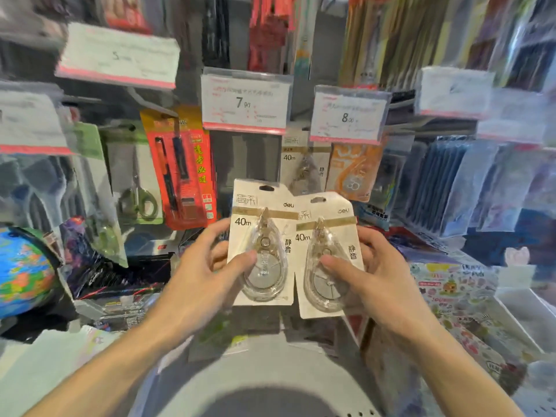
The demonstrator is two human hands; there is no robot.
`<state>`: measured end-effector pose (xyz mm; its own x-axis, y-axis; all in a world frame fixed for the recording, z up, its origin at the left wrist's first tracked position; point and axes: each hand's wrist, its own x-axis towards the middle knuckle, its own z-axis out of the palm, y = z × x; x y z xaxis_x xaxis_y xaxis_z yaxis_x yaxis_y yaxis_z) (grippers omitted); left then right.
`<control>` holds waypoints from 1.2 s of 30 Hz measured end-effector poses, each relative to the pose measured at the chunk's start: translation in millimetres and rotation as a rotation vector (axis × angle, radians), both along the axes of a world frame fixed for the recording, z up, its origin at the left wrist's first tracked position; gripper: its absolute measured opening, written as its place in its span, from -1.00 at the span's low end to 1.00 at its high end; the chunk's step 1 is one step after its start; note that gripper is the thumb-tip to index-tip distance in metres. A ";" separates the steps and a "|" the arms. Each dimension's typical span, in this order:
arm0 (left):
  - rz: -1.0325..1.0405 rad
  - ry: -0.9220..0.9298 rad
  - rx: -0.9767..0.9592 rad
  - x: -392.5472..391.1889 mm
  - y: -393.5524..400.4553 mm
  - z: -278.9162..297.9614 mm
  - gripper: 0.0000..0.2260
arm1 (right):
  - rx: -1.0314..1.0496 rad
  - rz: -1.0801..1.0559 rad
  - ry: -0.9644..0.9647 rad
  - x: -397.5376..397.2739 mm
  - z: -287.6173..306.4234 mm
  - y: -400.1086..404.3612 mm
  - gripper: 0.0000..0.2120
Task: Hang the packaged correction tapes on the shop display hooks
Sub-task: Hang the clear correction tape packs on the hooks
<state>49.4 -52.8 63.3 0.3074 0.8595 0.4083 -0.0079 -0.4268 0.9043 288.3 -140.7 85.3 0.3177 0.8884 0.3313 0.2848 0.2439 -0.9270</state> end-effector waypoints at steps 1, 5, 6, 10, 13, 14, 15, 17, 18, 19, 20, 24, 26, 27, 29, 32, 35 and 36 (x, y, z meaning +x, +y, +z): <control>0.024 -0.001 0.019 7.7 -5.8 5.0 -0.58 | 0.022 0.020 -0.004 9.1 4.1 -1.4 -0.56; 0.124 0.000 0.087 41.3 -29.8 23.8 -0.55 | 0.082 0.114 -0.029 47.5 14.2 -7.6 -0.59; 0.136 -0.003 0.090 49.0 -36.0 27.7 -0.52 | 0.088 0.136 -0.030 56.5 15.5 -8.9 -0.59; 0.205 0.014 0.118 70.6 -52.8 40.5 -0.59 | 0.108 0.214 -0.035 85.1 24.1 -8.5 -0.62; 0.269 0.039 0.132 75.9 -57.2 49.2 -0.63 | 0.139 0.230 -0.030 96.5 30.8 -3.8 -0.62; 0.287 0.052 0.137 76.0 -57.7 52.2 -0.64 | 0.152 0.225 -0.028 98.8 32.7 -1.3 -0.62; 0.306 0.068 0.147 75.3 -58.3 55.3 -0.64 | 0.163 0.224 -0.025 100.7 34.6 1.1 -0.63; 0.350 0.093 0.179 72.2 -59.0 60.9 -0.63 | 0.187 0.235 -0.012 102.6 39.5 5.6 -0.63; 0.368 0.097 0.192 70.3 -59.2 63.2 -0.62 | 0.203 0.244 -0.009 103.1 42.4 7.5 -0.64; 0.378 0.098 0.203 67.8 -59.7 64.6 -0.60 | 0.218 0.253 -0.006 103.1 45.2 9.1 -0.64; 0.379 0.094 0.219 65.0 -60.0 65.6 -0.58 | 0.234 0.262 0.000 102.8 47.6 10.2 -0.63; 0.364 0.079 0.286 53.9 -66.0 69.7 -0.59 | 0.294 0.280 -0.002 102.4 53.2 12.4 -0.61; 0.357 0.086 0.313 50.1 -69.6 73.1 -0.61 | 0.318 0.286 -0.013 103.8 54.2 12.6 -0.59; 0.350 0.092 0.322 48.4 -71.0 75.0 -0.62 | 0.324 0.282 -0.017 104.0 54.4 12.6 -0.59; 0.332 0.078 0.343 47.2 -72.6 79.6 -0.62 | 0.331 0.264 -0.031 104.7 54.4 13.4 -0.59; 0.302 0.050 0.371 49.5 -71.1 82.4 -0.59 | 0.320 0.234 -0.052 109.6 50.4 17.4 -0.60; 0.269 0.039 0.383 54.5 -69.8 84.0 -0.57 | 0.302 0.223 -0.052 113.2 48.0 21.2 -0.61; 0.266 0.035 0.389 56.3 -69.1 84.5 -0.56 | 0.300 0.221 -0.057 113.8 48.0 22.6 -0.62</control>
